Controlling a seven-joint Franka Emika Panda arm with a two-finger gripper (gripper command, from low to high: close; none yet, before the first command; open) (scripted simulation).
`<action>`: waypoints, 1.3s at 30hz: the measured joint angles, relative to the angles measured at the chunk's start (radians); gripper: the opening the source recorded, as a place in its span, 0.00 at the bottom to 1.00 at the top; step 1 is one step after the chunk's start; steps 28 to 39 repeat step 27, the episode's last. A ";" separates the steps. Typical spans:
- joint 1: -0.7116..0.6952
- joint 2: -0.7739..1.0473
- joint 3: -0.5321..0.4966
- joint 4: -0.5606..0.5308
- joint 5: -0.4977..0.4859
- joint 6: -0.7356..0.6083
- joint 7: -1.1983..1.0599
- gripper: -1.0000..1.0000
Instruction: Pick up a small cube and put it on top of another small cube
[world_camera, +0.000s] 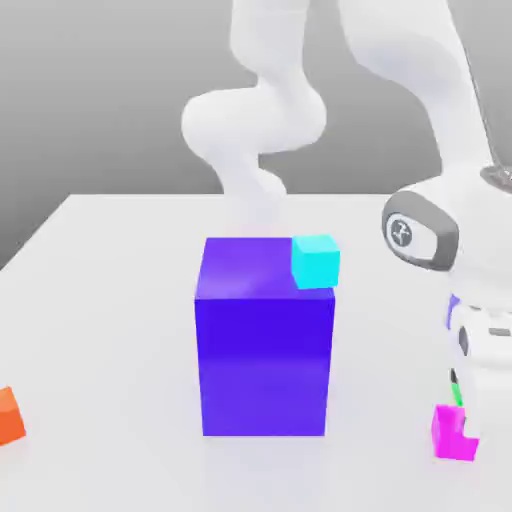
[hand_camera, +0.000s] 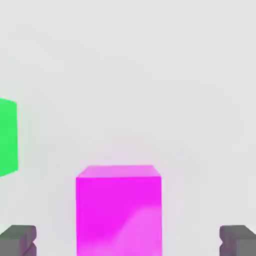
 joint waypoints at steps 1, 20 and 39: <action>0.010 0.031 -0.011 0.006 -0.007 0.025 0.005 0.00; 0.078 -0.304 0.166 -0.128 0.092 -0.178 -0.250 0.00; 0.107 -0.161 0.121 -0.124 -0.014 -0.044 -0.185 1.00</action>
